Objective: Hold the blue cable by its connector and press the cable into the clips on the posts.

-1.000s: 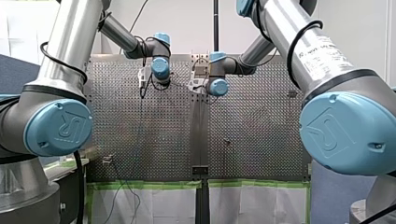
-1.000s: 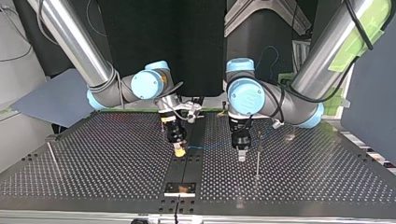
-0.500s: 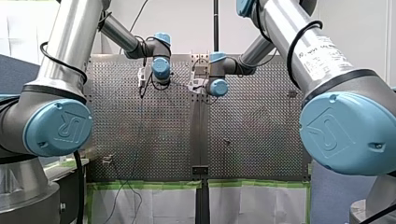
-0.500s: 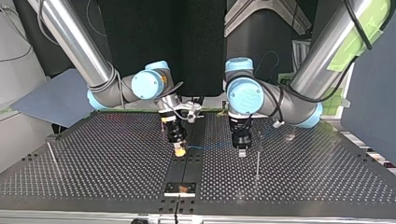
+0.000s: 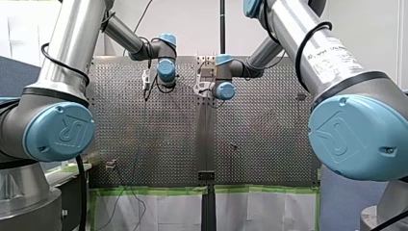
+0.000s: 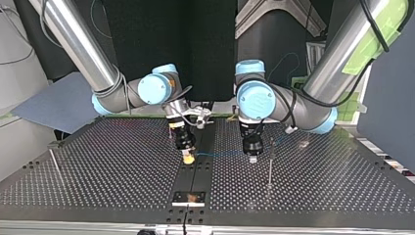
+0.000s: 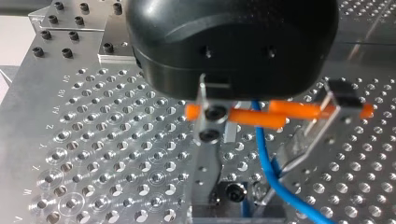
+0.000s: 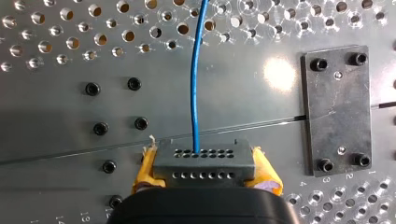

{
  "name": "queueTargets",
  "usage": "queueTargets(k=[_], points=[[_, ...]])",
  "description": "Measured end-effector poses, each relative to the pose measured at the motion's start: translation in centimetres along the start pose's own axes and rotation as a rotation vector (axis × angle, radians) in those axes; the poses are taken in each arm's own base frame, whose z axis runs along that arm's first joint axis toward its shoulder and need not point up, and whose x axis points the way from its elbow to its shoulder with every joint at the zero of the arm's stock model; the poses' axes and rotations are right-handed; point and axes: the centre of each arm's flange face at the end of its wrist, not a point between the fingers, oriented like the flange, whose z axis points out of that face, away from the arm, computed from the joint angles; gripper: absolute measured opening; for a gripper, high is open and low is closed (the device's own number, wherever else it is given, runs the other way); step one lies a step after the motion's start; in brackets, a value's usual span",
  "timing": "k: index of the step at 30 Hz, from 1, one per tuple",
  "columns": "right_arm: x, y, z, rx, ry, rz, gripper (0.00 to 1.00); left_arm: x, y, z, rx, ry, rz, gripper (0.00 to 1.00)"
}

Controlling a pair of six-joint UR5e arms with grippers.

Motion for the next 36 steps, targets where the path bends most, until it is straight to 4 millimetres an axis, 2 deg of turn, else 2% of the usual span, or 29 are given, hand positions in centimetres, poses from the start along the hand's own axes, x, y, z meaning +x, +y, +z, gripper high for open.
queueTargets(k=[3, 4, 5, 6, 8, 9, 11, 13, 15, 17, 18, 20, 21, 23, 24, 25, 26, 36], points=[[-0.01, 0.01, 0.01, 0.000, 0.000, 0.000, 0.00, 0.00, 0.01, -0.01, -0.001, 0.001, 0.000, 0.00], [-0.03, 0.02, 0.01, 0.000, 0.000, 0.000, 0.00, 0.01, 0.02, -0.02, -0.001, 0.002, 0.001, 0.15], [-0.06, 0.02, 0.01, 0.000, 0.000, 0.000, 0.00, 0.01, 0.03, -0.04, -0.001, 0.003, 0.002, 0.21], [-0.08, 0.02, 0.01, 0.000, -0.001, 0.000, 0.00, 0.04, 0.03, -0.07, -0.001, 0.005, 0.003, 0.21], [-0.10, 0.01, 0.01, 0.000, -0.001, 0.000, 0.00, 0.06, 0.00, -0.13, -0.001, 0.007, 0.006, 0.32], [-0.10, 0.00, 0.01, 0.000, -0.001, 0.000, 0.00, 0.09, -0.02, -0.18, 0.000, 0.010, 0.008, 0.32], [-0.11, 0.00, 0.01, 0.000, -0.001, -0.001, 0.00, 0.12, -0.05, -0.24, 0.001, 0.013, 0.010, 0.39], [-0.12, 0.00, 0.01, 0.000, -0.001, -0.001, 0.00, 0.13, -0.10, -0.31, 0.002, 0.015, 0.013, 0.42], [-0.12, -0.01, 0.00, 0.000, -0.001, -0.001, 0.00, 0.15, -0.17, -0.39, 0.004, 0.018, 0.015, 0.42], [-0.14, -0.02, 0.00, 0.000, -0.002, -0.001, 0.00, 0.17, -0.20, -0.44, 0.003, 0.019, 0.017, 0.36], [-0.17, -0.02, 0.00, 0.000, -0.002, -0.001, 0.00, 0.18, -0.20, -0.47, 0.002, 0.020, 0.018, 0.36], [-0.22, -0.01, 0.00, 0.000, -0.003, -0.002, 0.00, 0.19, -0.17, -0.52, -0.004, 0.022, 0.022, 0.26], [-0.22, -0.02, 0.00, 0.000, -0.003, -0.001, 0.00, 0.19, -0.12, -0.55, -0.011, 0.023, 0.025, 0.26], [-0.23, -0.03, 0.00, 0.000, -0.003, -0.001, 0.00, 0.20, -0.03, -0.59, -0.022, 0.025, 0.029, 0.12], [-0.22, -0.03, 0.01, 0.000, -0.003, -0.001, 0.00, 0.21, 0.04, -0.61, -0.030, 0.025, 0.030, 0.12], [-0.22, -0.02, 0.01, 0.000, -0.002, -0.001, 0.00, 0.21, 0.08, -0.62, -0.035, 0.026, 0.032, 0.03], [-0.22, -0.02, 0.01, 0.000, -0.002, -0.001, 0.00, 0.22, 0.11, -0.62, -0.039, 0.027, 0.033, 0.00], [-0.23, -0.06, 0.01, 0.001, -0.002, 0.000, 0.00, 0.22, -0.03, -0.76, -0.040, 0.026, 0.033, 0.00]])
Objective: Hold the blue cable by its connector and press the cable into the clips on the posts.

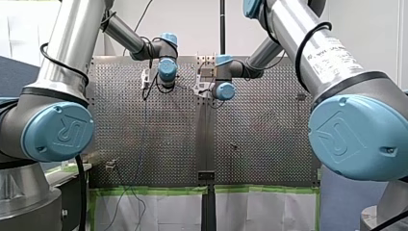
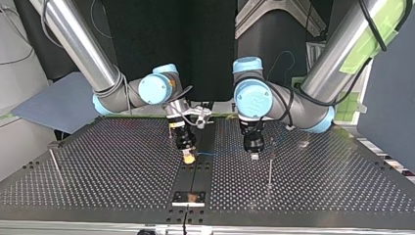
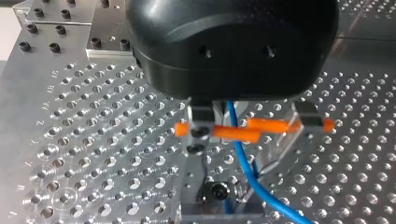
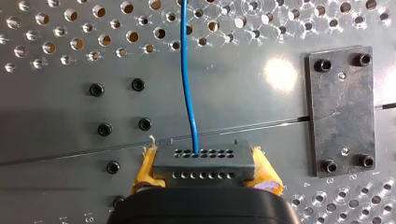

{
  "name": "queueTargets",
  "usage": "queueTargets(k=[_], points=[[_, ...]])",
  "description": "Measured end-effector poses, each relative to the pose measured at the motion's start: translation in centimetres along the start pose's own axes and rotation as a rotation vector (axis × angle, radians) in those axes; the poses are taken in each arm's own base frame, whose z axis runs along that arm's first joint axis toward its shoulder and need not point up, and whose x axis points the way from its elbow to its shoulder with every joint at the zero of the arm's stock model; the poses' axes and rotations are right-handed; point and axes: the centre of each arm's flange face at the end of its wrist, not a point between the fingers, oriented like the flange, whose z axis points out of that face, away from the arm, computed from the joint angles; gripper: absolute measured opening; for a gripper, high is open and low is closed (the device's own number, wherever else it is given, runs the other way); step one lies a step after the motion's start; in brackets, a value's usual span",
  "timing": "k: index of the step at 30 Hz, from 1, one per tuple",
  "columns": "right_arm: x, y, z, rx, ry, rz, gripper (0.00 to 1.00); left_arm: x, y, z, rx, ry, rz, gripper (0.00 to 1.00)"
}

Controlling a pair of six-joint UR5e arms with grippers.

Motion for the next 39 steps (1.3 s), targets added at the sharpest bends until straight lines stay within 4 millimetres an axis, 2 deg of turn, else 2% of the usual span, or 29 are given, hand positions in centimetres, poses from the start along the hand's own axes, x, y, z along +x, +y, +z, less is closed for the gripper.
queueTargets(k=[12, 19, 29, 33, 39], points=[[-0.2, 0.3, -0.1, -0.008, -0.009, -0.001, 0.00, -0.1, -0.9, -0.5, 0.022, -0.005, -0.026, 0.00], [-1.2, 1.1, -0.8, -0.036, -0.063, -0.005, 0.00, 0.1, -1.9, -0.9, 0.042, -0.016, -0.069, 0.00], [-4.3, 2.0, -2.8, -0.083, -0.138, -0.016, 0.00, 2.8, -3.6, -0.8, 0.065, 0.025, -0.065, 0.00], [-5.2, 2.4, -3.5, -0.096, -0.161, -0.018, 0.00, 4.7, -5.0, -1.7, 0.089, 0.038, -0.077, 0.00], [-6.8, 3.4, -4.8, -0.135, -0.200, -0.027, 0.00, 7.0, -5.9, -3.2, 0.108, 0.038, -0.093, 0.00]])
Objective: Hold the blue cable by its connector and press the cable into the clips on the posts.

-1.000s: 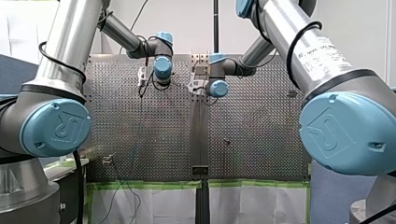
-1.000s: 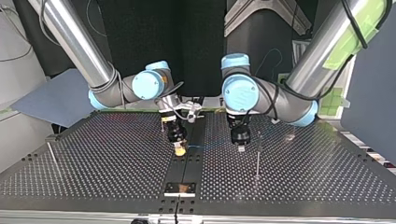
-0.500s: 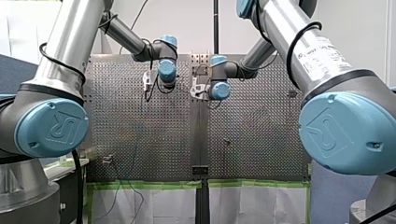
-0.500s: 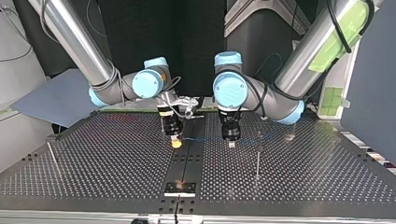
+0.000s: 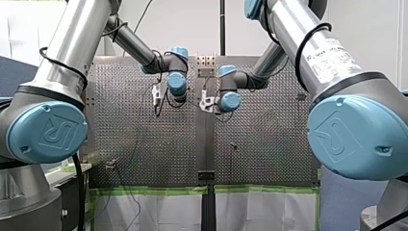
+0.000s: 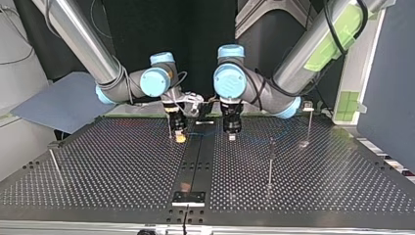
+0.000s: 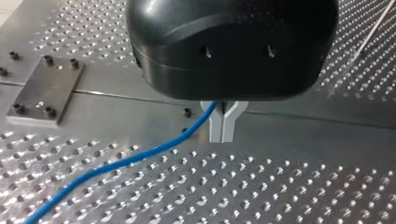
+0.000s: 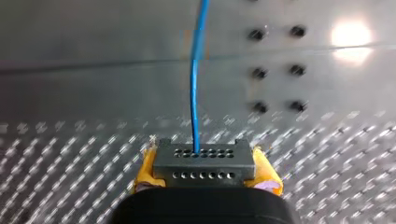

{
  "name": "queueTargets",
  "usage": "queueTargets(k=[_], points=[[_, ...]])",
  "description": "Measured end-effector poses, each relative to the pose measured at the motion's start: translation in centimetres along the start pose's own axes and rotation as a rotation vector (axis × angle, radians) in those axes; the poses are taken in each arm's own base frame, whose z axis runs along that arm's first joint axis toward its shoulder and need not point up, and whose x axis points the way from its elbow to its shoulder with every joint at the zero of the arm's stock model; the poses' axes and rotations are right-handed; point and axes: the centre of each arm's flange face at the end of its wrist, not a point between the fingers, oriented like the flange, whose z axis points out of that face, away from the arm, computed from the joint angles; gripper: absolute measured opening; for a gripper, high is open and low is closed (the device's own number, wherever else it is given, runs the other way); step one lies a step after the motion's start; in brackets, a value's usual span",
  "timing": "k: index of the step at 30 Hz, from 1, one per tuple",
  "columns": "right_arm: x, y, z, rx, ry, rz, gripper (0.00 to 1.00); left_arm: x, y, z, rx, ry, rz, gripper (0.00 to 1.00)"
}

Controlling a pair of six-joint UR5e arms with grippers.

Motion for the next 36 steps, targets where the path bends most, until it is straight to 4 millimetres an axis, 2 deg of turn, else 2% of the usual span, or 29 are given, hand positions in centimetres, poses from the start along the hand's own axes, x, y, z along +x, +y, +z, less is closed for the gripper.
queueTargets(k=[8, 16, 19, 26, 36], points=[[-3.3, 2.2, -1.7, -0.073, -0.073, -0.014, 0.00, 1.6, -0.6, -0.8, 0.021, -0.004, -0.009, 0.00], [-5.5, 4.3, -3.1, -0.137, -0.125, -0.024, 0.00, 5.3, -1.9, -0.5, 0.038, 0.025, 0.023, 0.00], [-6.0, 5.2, -3.9, -0.159, -0.140, -0.026, 0.00, 6.5, -2.4, -0.5, 0.048, 0.036, 0.029, 0.00], [-6.3, 6.8, -5.4, -0.191, -0.164, -0.040, 0.00, 7.4, -3.4, -0.8, 0.065, 0.026, 0.026, 0.00], [-8.3, 9.3, -7.1, -0.243, -0.215, -0.044, 0.00, 11.2, -4.9, -1.4, 0.092, 0.047, 0.057, 0.00]])
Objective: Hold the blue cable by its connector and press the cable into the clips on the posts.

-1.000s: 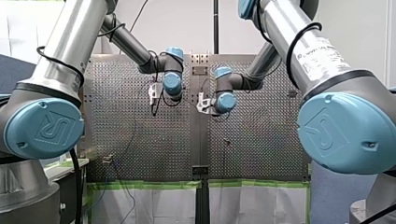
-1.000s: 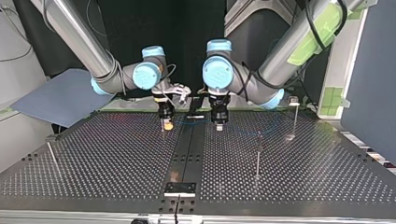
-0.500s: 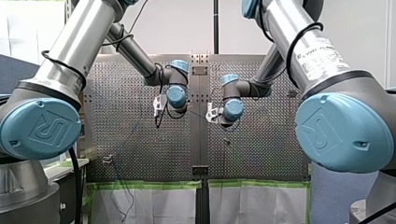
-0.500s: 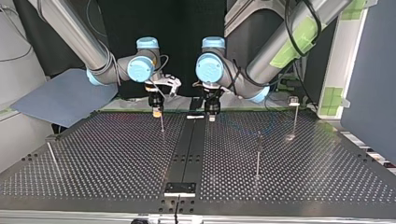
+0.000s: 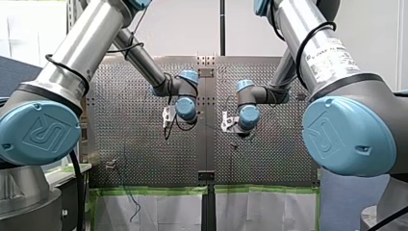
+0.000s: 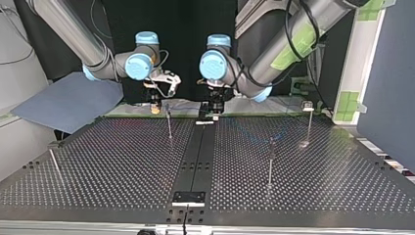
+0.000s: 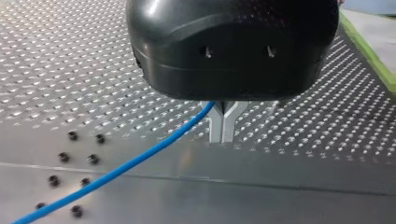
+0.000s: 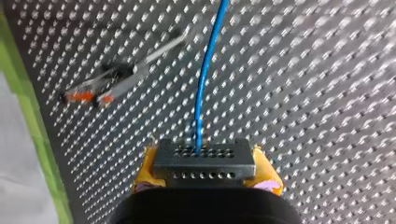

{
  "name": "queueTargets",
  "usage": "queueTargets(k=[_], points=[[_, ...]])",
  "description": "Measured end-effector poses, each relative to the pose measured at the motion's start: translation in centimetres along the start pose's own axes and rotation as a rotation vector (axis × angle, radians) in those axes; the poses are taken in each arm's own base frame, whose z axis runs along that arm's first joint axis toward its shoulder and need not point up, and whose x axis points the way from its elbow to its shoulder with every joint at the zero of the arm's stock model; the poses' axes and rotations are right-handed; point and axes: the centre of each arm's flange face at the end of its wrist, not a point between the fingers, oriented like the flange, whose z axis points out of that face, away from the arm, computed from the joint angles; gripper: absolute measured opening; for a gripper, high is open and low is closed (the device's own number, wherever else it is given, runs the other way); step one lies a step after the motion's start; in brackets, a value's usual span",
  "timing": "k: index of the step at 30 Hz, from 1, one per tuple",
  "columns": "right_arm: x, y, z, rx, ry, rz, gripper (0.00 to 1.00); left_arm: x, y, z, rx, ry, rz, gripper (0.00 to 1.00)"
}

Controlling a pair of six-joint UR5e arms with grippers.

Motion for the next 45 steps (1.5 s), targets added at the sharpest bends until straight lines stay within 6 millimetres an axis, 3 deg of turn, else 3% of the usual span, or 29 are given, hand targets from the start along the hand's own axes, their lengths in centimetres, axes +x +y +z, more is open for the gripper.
queueTargets(k=[8, 16, 23, 27, 33, 45], points=[[-0.3, 1.8, 0.6, -0.033, 0.003, 0.008, 0.00, 3.6, -2.0, -0.2, 0.034, 0.023, 0.029, 0.00], [-1.3, 3.2, 0.8, -0.049, 0.018, 0.014, 0.00, 4.4, -4.1, -1.0, 0.070, -0.009, 0.009, 0.00], [-1.6, 3.4, 1.3, -0.039, 0.060, 0.024, 0.00, 7.3, -5.6, -1.1, 0.096, -0.008, 0.003, 0.00], [-2.8, 3.2, 1.9, -0.018, 0.060, 0.027, 0.00, 9.2, -6.4, -1.1, 0.110, -0.008, -0.005, 0.00], [-5.2, 3.7, 3.0, -0.012, 0.030, 0.027, 0.00, 10.0, -7.2, -1.5, 0.115, -0.018, -0.015, 0.00], [-5.7, 5.3, 4.0, 0.007, 0.018, 0.035, 0.00, 11.6, -8.1, -1.4, 0.111, -0.051, -0.066, 0.00]])
